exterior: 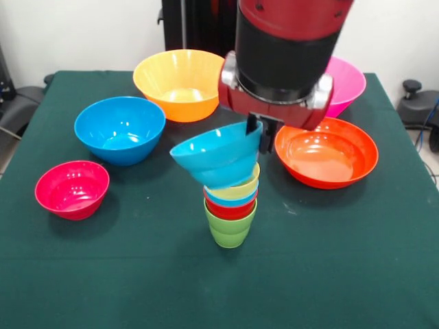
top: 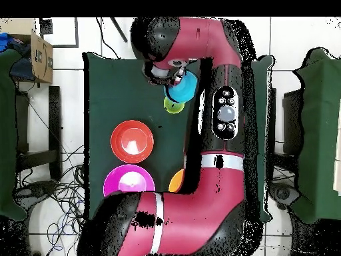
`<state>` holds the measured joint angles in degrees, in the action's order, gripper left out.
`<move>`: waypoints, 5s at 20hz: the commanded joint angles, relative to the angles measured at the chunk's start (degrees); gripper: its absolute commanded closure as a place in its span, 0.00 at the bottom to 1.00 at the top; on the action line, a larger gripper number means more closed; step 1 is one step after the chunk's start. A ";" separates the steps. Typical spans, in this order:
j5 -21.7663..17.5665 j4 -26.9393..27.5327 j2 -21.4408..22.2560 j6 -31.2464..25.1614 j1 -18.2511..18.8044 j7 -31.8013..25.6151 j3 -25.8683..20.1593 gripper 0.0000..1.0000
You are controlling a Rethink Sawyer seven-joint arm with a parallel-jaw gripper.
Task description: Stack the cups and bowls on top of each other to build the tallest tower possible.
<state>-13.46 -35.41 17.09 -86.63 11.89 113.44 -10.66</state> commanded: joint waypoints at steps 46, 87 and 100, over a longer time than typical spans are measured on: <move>5.01 -5.15 -3.07 -5.21 -5.88 9.00 9.59 1.00; 11.20 1.22 -14.25 1.84 -9.44 12.44 16.90 1.00; 14.82 2.97 -14.86 2.91 -9.06 10.42 15.69 1.00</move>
<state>0.00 -31.06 5.56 -88.82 3.21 116.17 10.39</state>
